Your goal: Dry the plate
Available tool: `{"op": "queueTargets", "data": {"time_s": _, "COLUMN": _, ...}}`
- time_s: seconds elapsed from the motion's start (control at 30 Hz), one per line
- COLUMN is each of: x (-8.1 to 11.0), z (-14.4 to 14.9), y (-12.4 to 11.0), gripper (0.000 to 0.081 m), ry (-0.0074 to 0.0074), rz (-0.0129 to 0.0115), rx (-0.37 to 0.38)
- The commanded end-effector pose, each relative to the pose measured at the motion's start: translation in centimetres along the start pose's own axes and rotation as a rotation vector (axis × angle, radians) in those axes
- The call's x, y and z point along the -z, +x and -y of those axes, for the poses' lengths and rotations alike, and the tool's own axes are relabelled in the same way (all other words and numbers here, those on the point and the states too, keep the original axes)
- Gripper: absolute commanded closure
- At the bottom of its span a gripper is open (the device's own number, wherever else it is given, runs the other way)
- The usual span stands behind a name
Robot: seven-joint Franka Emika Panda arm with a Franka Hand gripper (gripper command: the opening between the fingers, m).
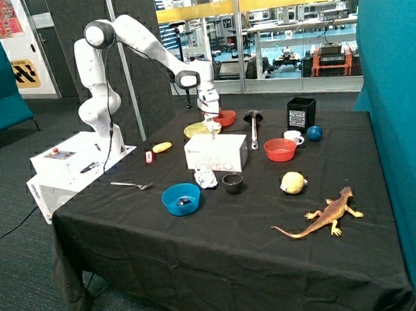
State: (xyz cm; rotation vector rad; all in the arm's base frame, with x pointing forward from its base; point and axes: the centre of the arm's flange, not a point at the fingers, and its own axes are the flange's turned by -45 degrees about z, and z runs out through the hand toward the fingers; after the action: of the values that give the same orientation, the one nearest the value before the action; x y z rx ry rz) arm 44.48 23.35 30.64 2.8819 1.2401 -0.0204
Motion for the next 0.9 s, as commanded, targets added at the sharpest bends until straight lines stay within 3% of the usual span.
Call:
{"op": "queueTargets", "data": {"time_s": 0.0, "x": 0.2, "z": 2.6, "y": -1.9, "gripper": 0.0808, "ry": -0.0015, "rz": -0.0136, "rx": 0.029}}
{"op": "queueTargets", "data": {"time_s": 0.53, "x": 0.0, "z": 2.3, "y": -6.7, "gripper": 0.0808, "ry": -0.0014, "rz": -0.0136, "rx": 0.017}}
{"op": "queueTargets", "data": {"time_s": 0.87, "x": -0.1, "z": -0.8, "y": -9.8, "gripper": 0.0808, "ry": -0.0009, "rz": -0.0136, "rx": -0.058}}
